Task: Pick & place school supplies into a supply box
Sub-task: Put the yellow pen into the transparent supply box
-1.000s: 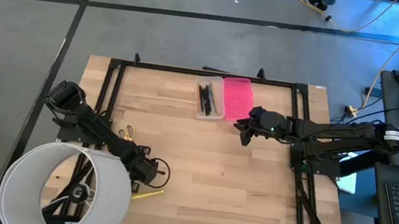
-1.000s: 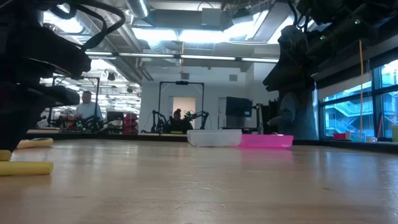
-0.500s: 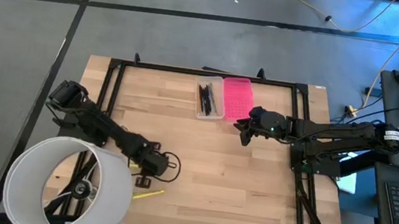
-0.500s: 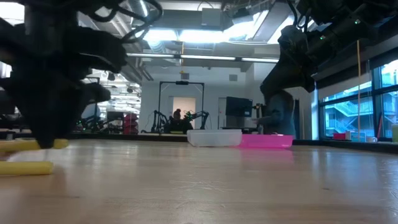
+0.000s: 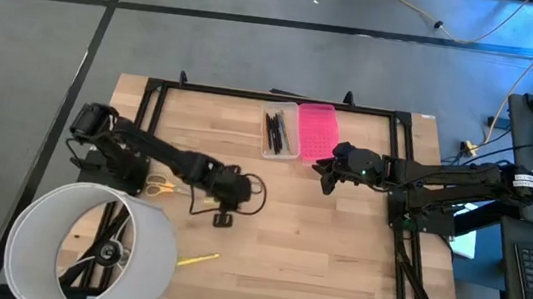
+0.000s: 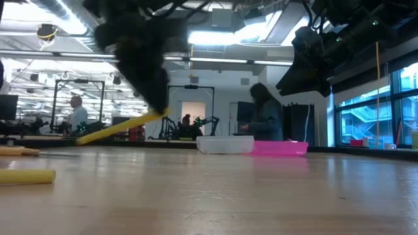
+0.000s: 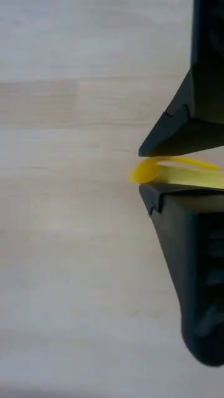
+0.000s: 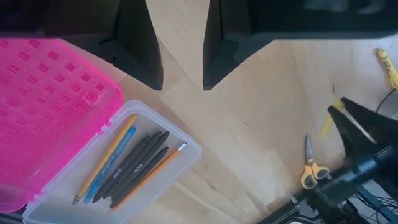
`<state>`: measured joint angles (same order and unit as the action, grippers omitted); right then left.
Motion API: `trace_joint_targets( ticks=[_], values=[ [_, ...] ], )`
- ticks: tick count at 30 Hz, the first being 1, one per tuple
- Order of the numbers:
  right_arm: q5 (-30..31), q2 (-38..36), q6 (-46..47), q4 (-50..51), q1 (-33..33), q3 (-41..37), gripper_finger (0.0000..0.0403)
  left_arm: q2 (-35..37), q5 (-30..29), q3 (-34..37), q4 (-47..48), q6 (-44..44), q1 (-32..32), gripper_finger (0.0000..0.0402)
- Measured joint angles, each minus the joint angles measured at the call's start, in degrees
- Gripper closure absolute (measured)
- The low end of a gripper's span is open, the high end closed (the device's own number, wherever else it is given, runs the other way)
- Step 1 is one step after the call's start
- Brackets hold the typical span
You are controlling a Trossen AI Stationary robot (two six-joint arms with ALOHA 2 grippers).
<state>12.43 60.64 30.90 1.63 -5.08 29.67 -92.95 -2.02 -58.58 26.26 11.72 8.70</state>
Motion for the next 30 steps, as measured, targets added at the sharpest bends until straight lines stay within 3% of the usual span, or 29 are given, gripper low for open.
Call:
trace_joint_targets(
  ticks=[8,16,19,24,30],
  values=[
    [0.00,0.00,0.25,-0.02,0.01,0.00,0.0284,0.11,0.04,-9.26,-3.83,-13.15,-8.57,0.0347],
    [0.02,0.00,0.34,-0.03,0.02,0.00,0.0284,0.13,0.41,-14.04,-9.21,-37.28,-16.07,0.0347],
    [0.04,0.00,0.34,-0.04,0.00,0.00,0.0284,0.13,3.59,-14.06,-12.39,-44.91,-18.63,0.0347],
    [1.54,-0.02,0.62,-0.06,0.02,0.00,0.0284,-2.05,10.85,-14.13,-20.02,-48.17,-22.37,0.0347],
    [2.62,-0.04,1.94,-0.09,-0.02,0.00,0.0284,-7.93,12.47,-14.13,-24.31,-58.70,-25.16,0.0347]
  ],
)
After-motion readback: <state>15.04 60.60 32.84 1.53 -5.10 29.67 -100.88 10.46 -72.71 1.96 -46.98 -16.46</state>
